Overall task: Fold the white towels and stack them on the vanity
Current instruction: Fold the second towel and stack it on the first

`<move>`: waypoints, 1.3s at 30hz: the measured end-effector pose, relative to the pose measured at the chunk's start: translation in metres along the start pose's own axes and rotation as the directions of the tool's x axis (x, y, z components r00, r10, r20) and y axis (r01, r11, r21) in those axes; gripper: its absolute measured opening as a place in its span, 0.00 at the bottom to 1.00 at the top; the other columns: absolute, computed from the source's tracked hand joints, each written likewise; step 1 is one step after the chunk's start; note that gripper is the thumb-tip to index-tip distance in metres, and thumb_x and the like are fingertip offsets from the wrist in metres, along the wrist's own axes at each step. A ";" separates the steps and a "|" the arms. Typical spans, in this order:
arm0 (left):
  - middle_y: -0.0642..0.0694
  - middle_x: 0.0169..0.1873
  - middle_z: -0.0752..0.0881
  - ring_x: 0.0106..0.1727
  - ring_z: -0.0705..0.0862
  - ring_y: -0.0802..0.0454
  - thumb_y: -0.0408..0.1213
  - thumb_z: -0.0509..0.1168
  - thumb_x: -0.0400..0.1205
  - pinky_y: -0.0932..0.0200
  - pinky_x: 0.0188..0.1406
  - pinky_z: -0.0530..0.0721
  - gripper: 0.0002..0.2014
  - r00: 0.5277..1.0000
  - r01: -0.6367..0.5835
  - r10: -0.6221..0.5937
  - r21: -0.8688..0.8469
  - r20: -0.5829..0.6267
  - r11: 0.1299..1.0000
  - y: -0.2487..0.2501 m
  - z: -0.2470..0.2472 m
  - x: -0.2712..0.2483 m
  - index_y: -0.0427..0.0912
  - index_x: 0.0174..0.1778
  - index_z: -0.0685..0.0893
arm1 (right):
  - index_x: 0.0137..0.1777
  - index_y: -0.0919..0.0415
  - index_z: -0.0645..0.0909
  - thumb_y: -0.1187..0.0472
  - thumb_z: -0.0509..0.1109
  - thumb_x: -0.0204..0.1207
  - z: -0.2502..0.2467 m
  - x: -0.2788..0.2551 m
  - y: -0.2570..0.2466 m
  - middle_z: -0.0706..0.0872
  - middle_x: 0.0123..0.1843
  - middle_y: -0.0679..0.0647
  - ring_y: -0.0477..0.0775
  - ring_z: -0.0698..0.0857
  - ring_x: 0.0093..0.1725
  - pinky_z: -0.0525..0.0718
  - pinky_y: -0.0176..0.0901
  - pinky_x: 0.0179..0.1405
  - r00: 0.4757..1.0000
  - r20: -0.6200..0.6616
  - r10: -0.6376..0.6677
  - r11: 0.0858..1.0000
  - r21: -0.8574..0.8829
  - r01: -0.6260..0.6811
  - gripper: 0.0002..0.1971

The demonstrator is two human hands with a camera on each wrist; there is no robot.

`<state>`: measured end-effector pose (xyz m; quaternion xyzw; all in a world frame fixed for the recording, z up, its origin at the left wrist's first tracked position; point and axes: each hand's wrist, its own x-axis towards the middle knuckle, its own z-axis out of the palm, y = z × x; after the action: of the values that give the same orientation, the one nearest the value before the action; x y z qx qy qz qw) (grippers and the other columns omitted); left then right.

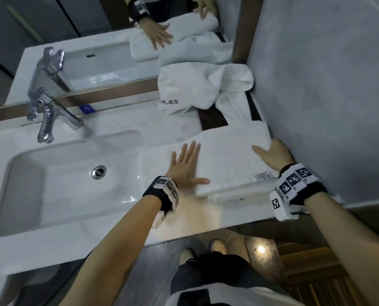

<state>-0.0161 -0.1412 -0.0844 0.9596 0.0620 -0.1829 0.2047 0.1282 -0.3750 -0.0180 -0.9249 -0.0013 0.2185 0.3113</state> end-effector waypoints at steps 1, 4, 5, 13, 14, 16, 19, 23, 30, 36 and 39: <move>0.55 0.80 0.27 0.82 0.29 0.50 0.74 0.59 0.66 0.35 0.81 0.36 0.60 1.000 0.011 -0.011 0.026 -0.004 1.000 -0.004 0.003 -0.001 0.51 0.79 0.26 | 0.66 0.73 0.74 0.48 0.72 0.74 -0.001 0.000 -0.001 0.81 0.66 0.68 0.67 0.81 0.64 0.80 0.52 0.60 0.999 0.038 0.013 1.000 -0.025 -0.012 0.30; 0.51 0.81 0.28 0.82 0.28 0.50 0.76 0.58 0.64 0.36 0.82 0.35 0.62 1.000 0.004 -0.005 0.091 0.010 0.996 -0.021 0.006 -0.007 0.50 0.79 0.26 | 0.65 0.71 0.78 0.47 0.73 0.73 -0.005 -0.002 -0.002 0.83 0.64 0.66 0.66 0.83 0.63 0.80 0.54 0.64 0.989 0.139 0.041 0.999 -0.026 -0.038 0.29; 0.51 0.81 0.28 0.82 0.28 0.50 0.76 0.58 0.63 0.37 0.81 0.34 0.62 1.000 -0.004 0.003 0.091 0.014 0.996 -0.024 0.005 -0.009 0.51 0.79 0.26 | 0.63 0.70 0.79 0.48 0.73 0.74 -0.007 -0.004 -0.004 0.85 0.62 0.66 0.64 0.84 0.60 0.81 0.55 0.63 0.984 0.177 0.036 0.999 0.023 -0.040 0.27; 0.55 0.77 0.24 0.80 0.25 0.52 0.76 0.59 0.65 0.42 0.80 0.32 0.60 0.999 -0.038 0.038 0.008 -0.009 0.999 -0.047 -0.001 -0.028 0.57 0.74 0.20 | 0.62 0.55 0.79 0.58 0.71 0.76 -0.014 -0.046 -0.076 0.89 0.53 0.48 0.46 0.88 0.50 0.85 0.39 0.44 0.914 0.332 -0.234 0.866 0.499 0.040 0.15; 0.55 0.77 0.23 0.80 0.25 0.52 0.75 0.60 0.64 0.42 0.80 0.32 0.61 0.999 -0.032 0.032 0.007 -0.010 0.999 -0.052 -0.002 -0.032 0.58 0.73 0.20 | 0.65 0.56 0.77 0.58 0.71 0.76 -0.010 -0.048 -0.083 0.88 0.54 0.49 0.47 0.87 0.52 0.85 0.39 0.45 0.908 0.339 -0.248 0.863 0.504 0.047 0.17; 0.53 0.78 0.24 0.81 0.26 0.51 0.74 0.63 0.64 0.43 0.80 0.31 0.62 1.000 -0.010 0.010 0.046 0.008 0.999 -0.059 -0.003 -0.039 0.56 0.74 0.21 | 0.68 0.57 0.76 0.59 0.70 0.77 -0.002 -0.052 -0.090 0.87 0.58 0.51 0.49 0.86 0.54 0.84 0.40 0.46 0.903 0.346 -0.254 0.864 0.501 0.051 0.19; 0.49 0.82 0.29 0.82 0.27 0.47 0.72 0.66 0.62 0.39 0.81 0.32 0.64 0.997 0.036 -0.045 0.122 0.068 0.992 -0.058 -0.007 -0.041 0.52 0.80 0.28 | 0.71 0.60 0.73 0.60 0.69 0.78 0.009 -0.051 -0.086 0.84 0.62 0.53 0.49 0.84 0.54 0.82 0.38 0.46 0.928 0.308 -0.210 0.907 0.415 0.067 0.22; 0.53 0.82 0.32 0.83 0.30 0.46 0.74 0.67 0.58 0.28 0.78 0.36 0.66 0.990 0.108 -0.112 0.052 0.086 0.993 -0.028 -0.019 -0.024 0.51 0.81 0.32 | 0.73 0.63 0.68 0.62 0.69 0.78 0.002 -0.041 -0.063 0.80 0.68 0.58 0.58 0.81 0.63 0.79 0.46 0.60 0.972 0.213 -0.098 0.955 0.296 0.032 0.24; 0.49 0.82 0.32 0.82 0.28 0.41 0.67 0.72 0.57 0.19 0.72 0.35 0.71 0.982 0.138 -0.156 0.156 0.109 0.978 0.026 -0.008 -0.008 0.40 0.80 0.29 | 0.73 0.64 0.69 0.66 0.69 0.78 -0.018 -0.040 -0.041 0.79 0.70 0.62 0.56 0.81 0.55 0.78 0.38 0.40 0.983 0.176 -0.056 0.941 0.337 -0.007 0.24; 0.51 0.84 0.38 0.84 0.34 0.44 0.64 0.73 0.59 0.26 0.78 0.39 0.66 0.995 0.095 -0.098 0.075 0.031 0.993 0.010 -0.019 -0.017 0.46 0.82 0.36 | 0.67 0.57 0.72 0.61 0.70 0.77 -0.016 -0.056 -0.067 0.83 0.64 0.56 0.53 0.83 0.56 0.80 0.44 0.53 0.958 0.194 -0.212 0.935 0.325 0.141 0.19; 0.53 0.84 0.41 0.84 0.36 0.46 0.64 0.68 0.70 0.30 0.80 0.41 0.53 0.982 0.153 -0.155 -0.025 -0.108 0.988 -0.028 -0.035 -0.034 0.49 0.83 0.44 | 0.66 0.58 0.72 0.60 0.69 0.74 -0.006 -0.069 -0.091 0.83 0.62 0.54 0.54 0.84 0.60 0.81 0.52 0.64 0.923 0.236 -0.304 0.927 0.298 0.229 0.20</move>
<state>-0.0413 -0.1021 -0.0522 0.9587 0.1486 -0.1449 0.1943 0.0804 -0.3147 0.0669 -0.8259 -0.1428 0.2995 0.4558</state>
